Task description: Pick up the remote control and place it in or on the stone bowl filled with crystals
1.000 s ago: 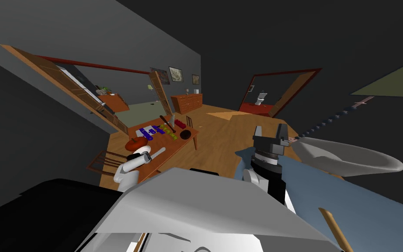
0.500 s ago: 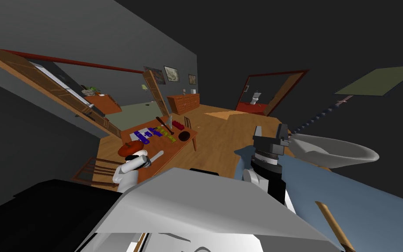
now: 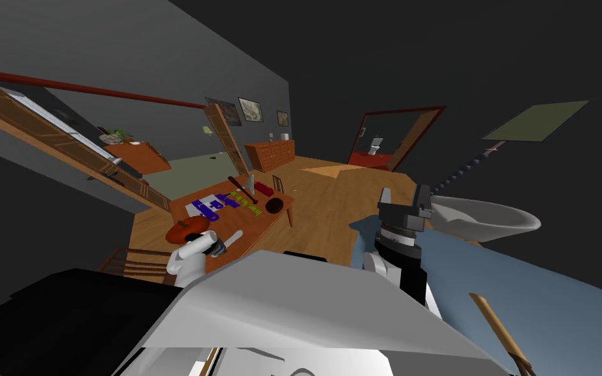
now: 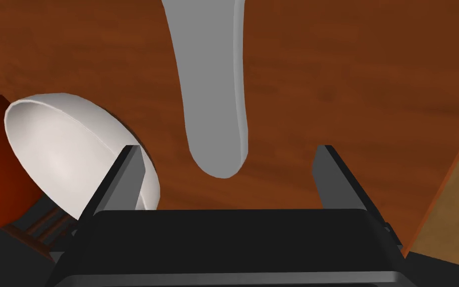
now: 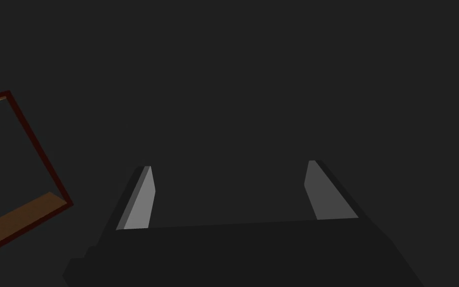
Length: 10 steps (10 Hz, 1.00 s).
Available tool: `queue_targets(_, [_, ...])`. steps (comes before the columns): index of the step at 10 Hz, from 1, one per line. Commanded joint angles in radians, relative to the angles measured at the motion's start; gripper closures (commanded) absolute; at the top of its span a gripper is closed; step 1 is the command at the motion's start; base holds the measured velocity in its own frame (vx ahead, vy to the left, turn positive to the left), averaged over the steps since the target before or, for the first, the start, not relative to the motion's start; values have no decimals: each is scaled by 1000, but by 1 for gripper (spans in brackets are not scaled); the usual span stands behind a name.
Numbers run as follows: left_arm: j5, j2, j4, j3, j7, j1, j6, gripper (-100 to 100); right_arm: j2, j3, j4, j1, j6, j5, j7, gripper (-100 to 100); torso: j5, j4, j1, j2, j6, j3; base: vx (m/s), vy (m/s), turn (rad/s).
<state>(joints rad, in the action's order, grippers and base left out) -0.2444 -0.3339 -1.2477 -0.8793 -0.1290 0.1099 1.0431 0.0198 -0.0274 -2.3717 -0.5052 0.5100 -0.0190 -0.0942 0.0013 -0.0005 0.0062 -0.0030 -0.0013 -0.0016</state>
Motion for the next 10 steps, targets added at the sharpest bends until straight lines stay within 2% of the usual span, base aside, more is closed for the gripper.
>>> queue_targets(1, [-2,-11,50,-33,6,-20,50,-100,0,0,0,0,0,0,0,0,0,0,0,0,0,0,58,122,-160])
queue_targets(2, [-2,-11,52,-33,6,-20,64,-100,0,0,0,0,0,0,0,0,0,0,3,-1,0,-1,37,104,-59])
queue_targets(5, [4,-26,132,-84,11,-52,163,-100,0,0,0,0,0,0,0,0,0,0,2,-1,0,0,47,103,-111])
queue_targets(6, [4,-26,132,-84,11,-52,166,-100,0,0,0,0,0,0,0,0,1,0,2,-2,0,-1,36,94,-44])
queue_targets(10, [11,-32,204,-123,16,-74,248,-100,0,0,0,0,0,0,0,0,0,0,1,0,-1,0,32,92,-65])
